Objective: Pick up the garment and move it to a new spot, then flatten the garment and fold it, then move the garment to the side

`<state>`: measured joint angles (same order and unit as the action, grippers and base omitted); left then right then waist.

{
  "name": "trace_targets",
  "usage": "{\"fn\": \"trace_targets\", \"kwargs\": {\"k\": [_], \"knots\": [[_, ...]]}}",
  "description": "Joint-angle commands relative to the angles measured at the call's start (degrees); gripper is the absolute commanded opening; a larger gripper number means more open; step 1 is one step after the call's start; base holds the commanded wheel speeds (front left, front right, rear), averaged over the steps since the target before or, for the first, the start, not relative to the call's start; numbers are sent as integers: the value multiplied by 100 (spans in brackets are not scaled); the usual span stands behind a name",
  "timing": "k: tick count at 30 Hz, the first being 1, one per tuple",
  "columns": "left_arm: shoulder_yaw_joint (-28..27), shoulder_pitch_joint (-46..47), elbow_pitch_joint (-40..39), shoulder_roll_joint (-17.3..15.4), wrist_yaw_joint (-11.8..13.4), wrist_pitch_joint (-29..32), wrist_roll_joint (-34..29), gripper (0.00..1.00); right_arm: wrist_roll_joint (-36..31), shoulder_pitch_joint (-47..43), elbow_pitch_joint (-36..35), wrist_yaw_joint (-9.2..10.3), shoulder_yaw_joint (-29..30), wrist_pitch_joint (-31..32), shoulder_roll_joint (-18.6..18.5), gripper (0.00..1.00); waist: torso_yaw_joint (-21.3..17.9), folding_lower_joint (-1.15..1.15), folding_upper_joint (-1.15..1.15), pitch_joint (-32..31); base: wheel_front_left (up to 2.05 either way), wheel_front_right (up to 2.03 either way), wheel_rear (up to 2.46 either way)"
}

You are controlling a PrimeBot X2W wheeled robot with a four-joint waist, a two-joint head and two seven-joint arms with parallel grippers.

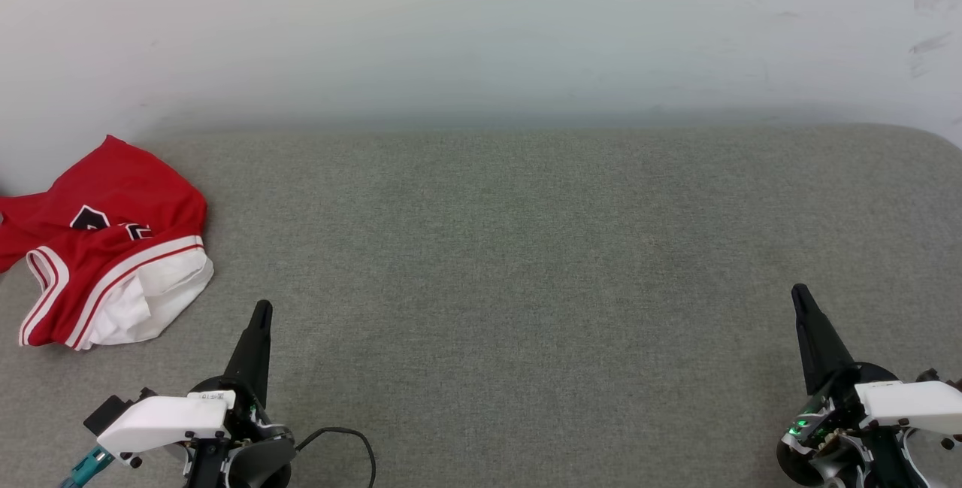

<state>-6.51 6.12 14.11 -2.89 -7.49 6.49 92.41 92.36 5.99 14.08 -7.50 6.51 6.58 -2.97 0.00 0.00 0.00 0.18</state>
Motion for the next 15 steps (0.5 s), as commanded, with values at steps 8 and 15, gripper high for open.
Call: {"fn": "trace_targets", "kwargs": {"k": [8, 15], "knots": [[-12, 39, -13, 7, -14, 22, -18, 0, -2, 77, -2, 3, -4, -5, 27, 0, 0, 0, 0, 0, 0, 0, 0], [-12, 39, -13, 7, -14, 22, -18, 0, -2, 77, -2, 3, -4, -5, 27, 0, 0, 0, 0, 0, 0, 0, 0]]}}
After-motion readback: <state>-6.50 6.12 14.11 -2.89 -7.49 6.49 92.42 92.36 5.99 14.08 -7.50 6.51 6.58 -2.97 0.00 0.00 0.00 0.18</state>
